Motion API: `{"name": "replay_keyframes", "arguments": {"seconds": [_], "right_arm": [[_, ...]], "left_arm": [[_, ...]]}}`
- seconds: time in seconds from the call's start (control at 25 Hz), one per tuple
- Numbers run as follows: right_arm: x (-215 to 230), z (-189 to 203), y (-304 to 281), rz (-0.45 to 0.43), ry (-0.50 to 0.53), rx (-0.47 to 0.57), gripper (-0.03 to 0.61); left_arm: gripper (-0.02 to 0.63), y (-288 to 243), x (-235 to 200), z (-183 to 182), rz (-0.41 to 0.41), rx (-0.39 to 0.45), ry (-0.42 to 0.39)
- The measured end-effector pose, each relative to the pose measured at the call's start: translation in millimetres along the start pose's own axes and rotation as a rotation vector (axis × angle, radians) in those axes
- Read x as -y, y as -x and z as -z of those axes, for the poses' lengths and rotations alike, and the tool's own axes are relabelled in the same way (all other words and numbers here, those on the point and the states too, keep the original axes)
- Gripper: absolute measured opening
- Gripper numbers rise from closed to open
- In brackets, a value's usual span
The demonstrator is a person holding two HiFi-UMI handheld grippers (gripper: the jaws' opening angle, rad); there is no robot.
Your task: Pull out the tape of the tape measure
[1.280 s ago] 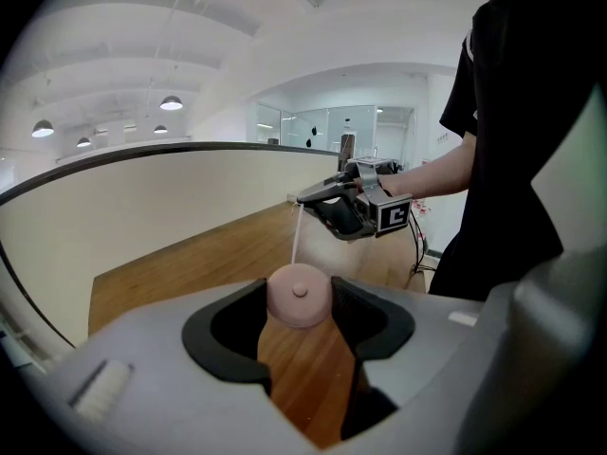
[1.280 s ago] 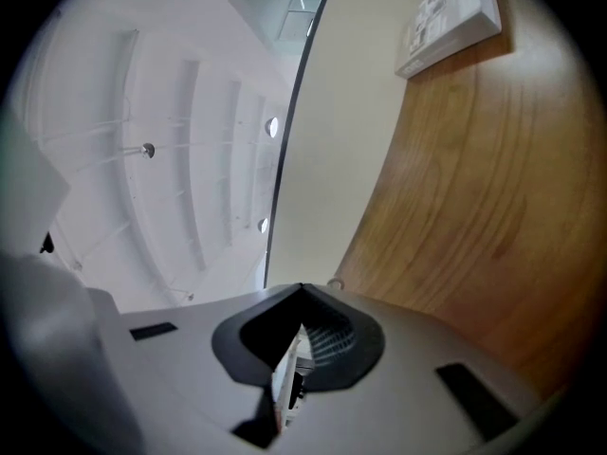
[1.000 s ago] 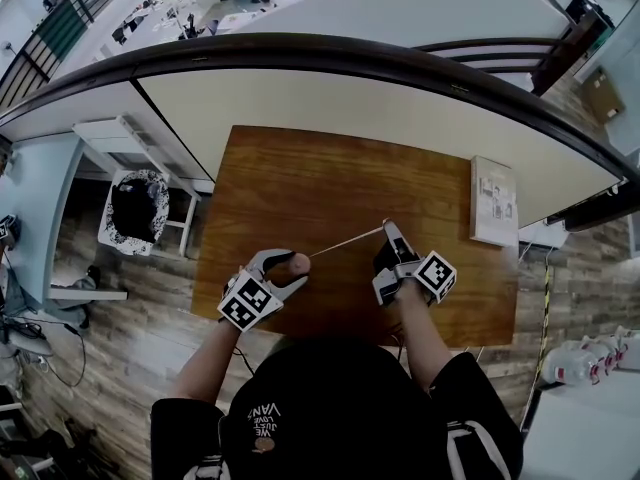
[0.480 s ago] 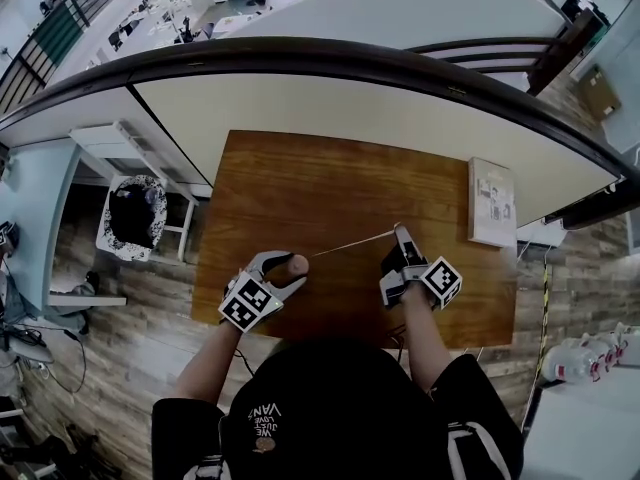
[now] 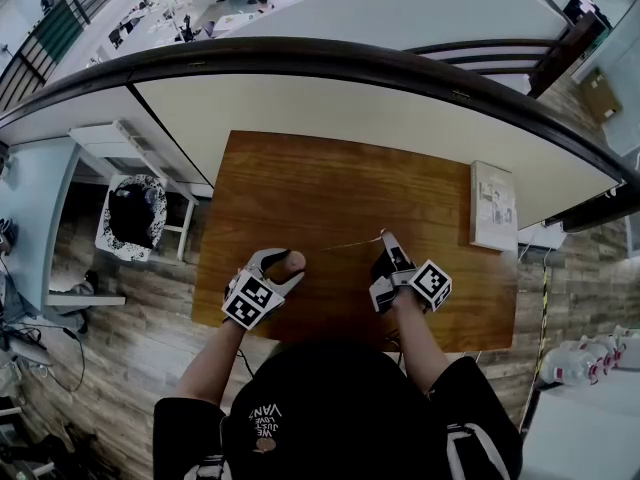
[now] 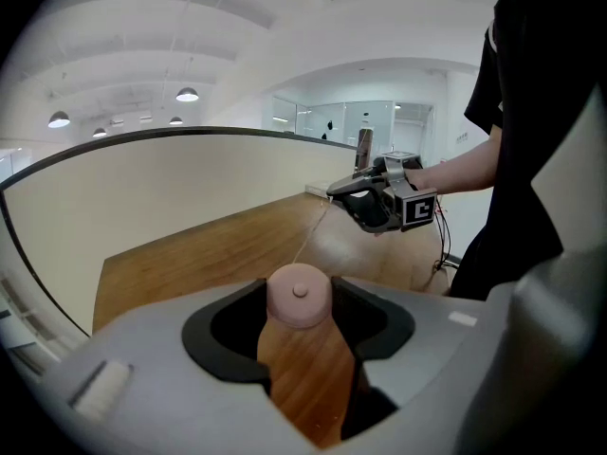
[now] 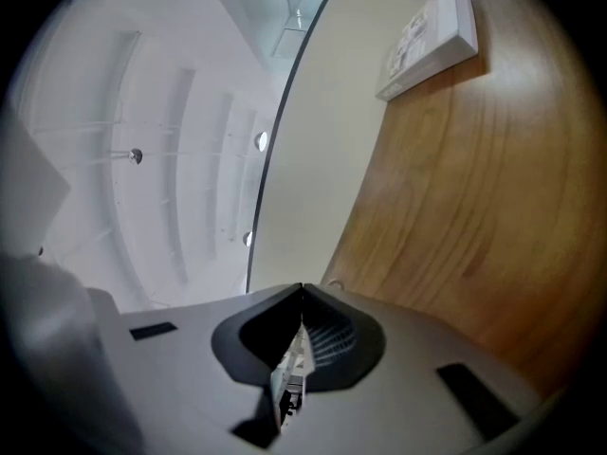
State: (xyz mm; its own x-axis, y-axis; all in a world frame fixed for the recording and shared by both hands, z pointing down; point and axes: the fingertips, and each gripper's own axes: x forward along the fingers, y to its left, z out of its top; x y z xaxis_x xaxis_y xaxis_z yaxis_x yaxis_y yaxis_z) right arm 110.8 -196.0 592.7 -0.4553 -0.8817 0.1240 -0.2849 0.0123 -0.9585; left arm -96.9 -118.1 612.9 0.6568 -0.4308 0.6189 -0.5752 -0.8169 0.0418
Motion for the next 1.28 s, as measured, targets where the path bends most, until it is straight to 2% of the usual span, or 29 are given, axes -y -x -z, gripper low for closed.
{"name": "replay_keyframes", "arguments": {"seconds": [0.48, 1.28], "right_arm": [[19, 23, -17, 0.07, 0.02, -0.063, 0.012], [69, 28, -83, 0.279, 0.129, -0.129, 0.012]], "left_arm": [[0.222, -12, -32, 28, -0.057, -0.065, 0.075], [0.222, -69, -116, 44, -0.045, -0.195, 0.117]]}}
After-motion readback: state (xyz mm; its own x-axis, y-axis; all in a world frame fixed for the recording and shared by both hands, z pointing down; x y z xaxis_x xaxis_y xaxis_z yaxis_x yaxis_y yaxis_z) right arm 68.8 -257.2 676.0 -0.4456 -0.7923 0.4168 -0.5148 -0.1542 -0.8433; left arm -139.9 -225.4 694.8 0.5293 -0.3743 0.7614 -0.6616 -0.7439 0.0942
